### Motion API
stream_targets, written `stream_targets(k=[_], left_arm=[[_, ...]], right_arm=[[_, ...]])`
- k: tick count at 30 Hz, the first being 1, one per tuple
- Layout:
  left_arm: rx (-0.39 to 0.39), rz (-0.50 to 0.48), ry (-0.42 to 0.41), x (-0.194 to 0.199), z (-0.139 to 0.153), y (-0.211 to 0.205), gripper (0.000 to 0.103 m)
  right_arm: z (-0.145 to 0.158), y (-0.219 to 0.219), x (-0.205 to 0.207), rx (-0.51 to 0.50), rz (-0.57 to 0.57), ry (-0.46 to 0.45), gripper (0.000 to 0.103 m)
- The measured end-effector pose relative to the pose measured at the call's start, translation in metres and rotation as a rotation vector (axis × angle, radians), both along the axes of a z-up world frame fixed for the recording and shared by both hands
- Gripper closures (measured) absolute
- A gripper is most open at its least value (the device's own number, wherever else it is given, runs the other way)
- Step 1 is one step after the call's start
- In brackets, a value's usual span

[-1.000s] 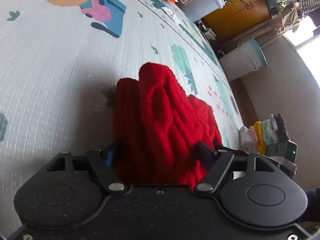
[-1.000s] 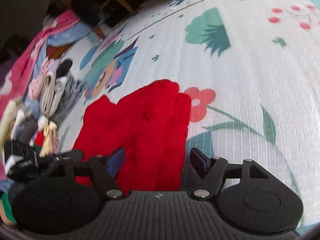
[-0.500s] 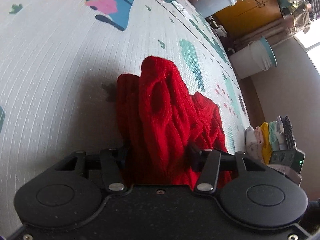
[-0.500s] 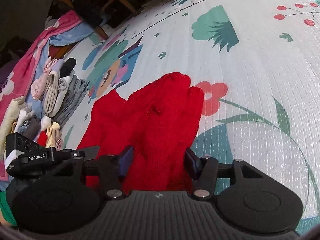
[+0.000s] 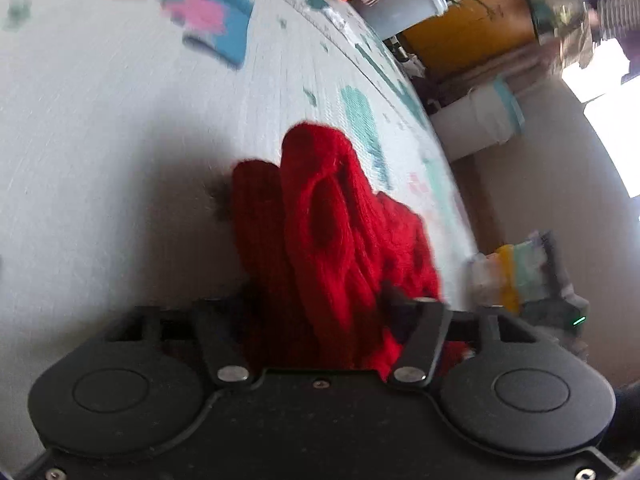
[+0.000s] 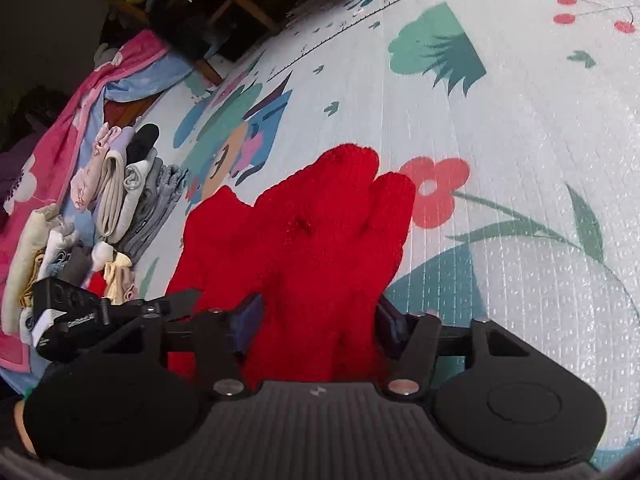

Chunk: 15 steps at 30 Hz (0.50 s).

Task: Fold clothes
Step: 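Grasp the folded sweater bundle with both tools and lift it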

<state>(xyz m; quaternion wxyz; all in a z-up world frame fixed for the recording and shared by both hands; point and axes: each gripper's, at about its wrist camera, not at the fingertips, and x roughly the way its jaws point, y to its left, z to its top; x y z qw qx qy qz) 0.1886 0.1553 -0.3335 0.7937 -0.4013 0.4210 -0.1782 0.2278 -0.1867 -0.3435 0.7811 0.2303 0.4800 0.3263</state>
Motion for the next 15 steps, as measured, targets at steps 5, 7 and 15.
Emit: stream_targets(k=[5,7,15], left_arm=[[-0.055,0.029,0.010,-0.007,0.000,0.002,0.060],[-0.058,0.036,0.017,-0.009,0.007,0.002,0.061],[-0.107,-0.053,-0.022,0.016,0.064,-0.039,0.062]], right_arm=[[0.000,-0.001,0.001,0.030,-0.010,0.038,0.055],[0.004,0.000,0.003,0.031,-0.001,0.051,0.058],[0.075,-0.047,0.000,0.074,-0.018,0.009,0.060]])
